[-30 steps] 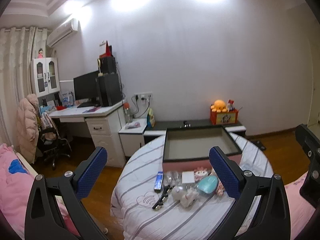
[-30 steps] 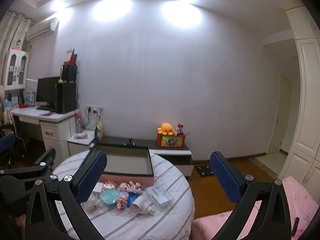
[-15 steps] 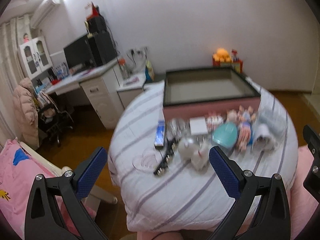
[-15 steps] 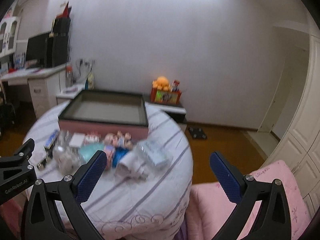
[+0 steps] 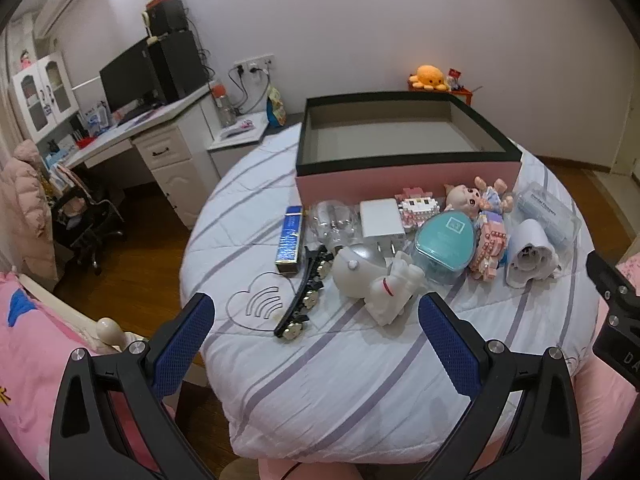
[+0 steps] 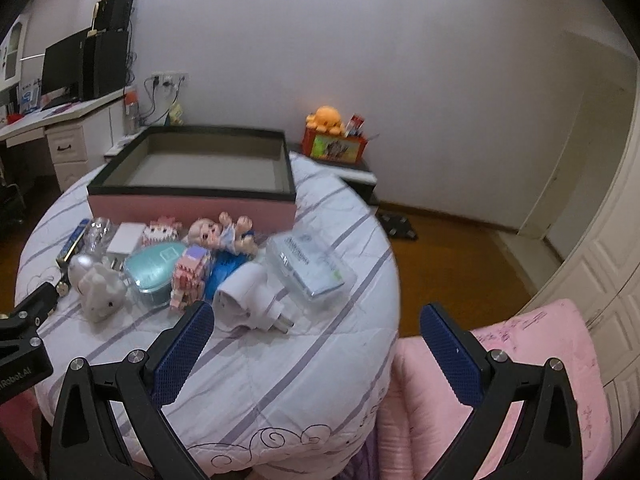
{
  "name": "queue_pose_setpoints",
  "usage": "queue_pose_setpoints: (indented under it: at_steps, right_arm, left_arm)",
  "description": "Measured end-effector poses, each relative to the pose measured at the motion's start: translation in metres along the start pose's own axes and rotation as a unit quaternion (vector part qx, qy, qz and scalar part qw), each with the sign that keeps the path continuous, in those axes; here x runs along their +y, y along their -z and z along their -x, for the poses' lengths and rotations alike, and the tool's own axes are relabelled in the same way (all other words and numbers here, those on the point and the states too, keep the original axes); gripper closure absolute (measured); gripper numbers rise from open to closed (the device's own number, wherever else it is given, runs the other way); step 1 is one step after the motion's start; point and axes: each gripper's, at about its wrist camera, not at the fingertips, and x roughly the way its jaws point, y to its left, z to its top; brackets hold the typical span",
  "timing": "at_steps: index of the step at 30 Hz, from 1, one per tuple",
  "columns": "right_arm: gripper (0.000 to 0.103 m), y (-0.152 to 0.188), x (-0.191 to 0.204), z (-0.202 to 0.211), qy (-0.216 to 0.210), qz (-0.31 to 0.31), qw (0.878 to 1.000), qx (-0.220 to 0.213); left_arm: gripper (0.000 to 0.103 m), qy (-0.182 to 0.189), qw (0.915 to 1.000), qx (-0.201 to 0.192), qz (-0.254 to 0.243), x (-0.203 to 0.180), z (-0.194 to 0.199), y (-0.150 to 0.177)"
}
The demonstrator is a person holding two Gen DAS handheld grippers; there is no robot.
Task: Organize rigid objects
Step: 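Move both grippers down toward the items beside the pink box, then grasp the white astronaut figurine with the left gripper while the right grasps the white hair dryer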
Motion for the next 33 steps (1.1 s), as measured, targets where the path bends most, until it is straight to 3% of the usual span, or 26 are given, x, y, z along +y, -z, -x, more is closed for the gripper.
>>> queue_pose_setpoints:
  at_steps: [4, 18, 22, 24, 26, 30, 33]
  right_arm:
    - [0.0, 0.001, -0.003, -0.018, -0.042, -0.01, 0.999, 0.02]
    - [0.003, 0.0, 0.013, -0.087, -0.118, 0.0, 0.99, 0.076]
    - [0.011, 0.001, 0.016, -0.103, -0.135, -0.006, 0.987, 0.088]
    - [0.02, 0.003, 0.014, -0.109, -0.158, -0.015, 0.983, 0.094]
    - [0.026, 0.003, 0.014, -0.11, -0.161, -0.023, 0.982, 0.094]
    - [0.037, 0.005, 0.017, -0.107, -0.16, -0.019, 0.983, 0.087]
    - [0.06, 0.008, 0.016, -0.104, -0.156, -0.025, 0.984, 0.085]
  left_arm:
    - [0.0, 0.016, 0.9998, 0.008, -0.013, -0.005, -0.012, -0.002]
    - [0.0, 0.057, 0.9958, 0.048, -0.053, -0.025, -0.065, -0.014]
    - [0.001, 0.069, 0.9944, 0.037, -0.07, -0.032, -0.074, -0.014]
    - [0.009, 0.076, 0.994, 0.025, -0.075, -0.034, -0.076, -0.013]
    - [0.024, 0.096, 0.9928, 0.019, -0.069, -0.031, -0.078, -0.012]
    - [0.024, 0.116, 0.9922, 0.004, -0.044, -0.023, -0.078, -0.01]
    - [0.025, 0.121, 0.9922, -0.002, -0.033, -0.017, -0.075, -0.009]
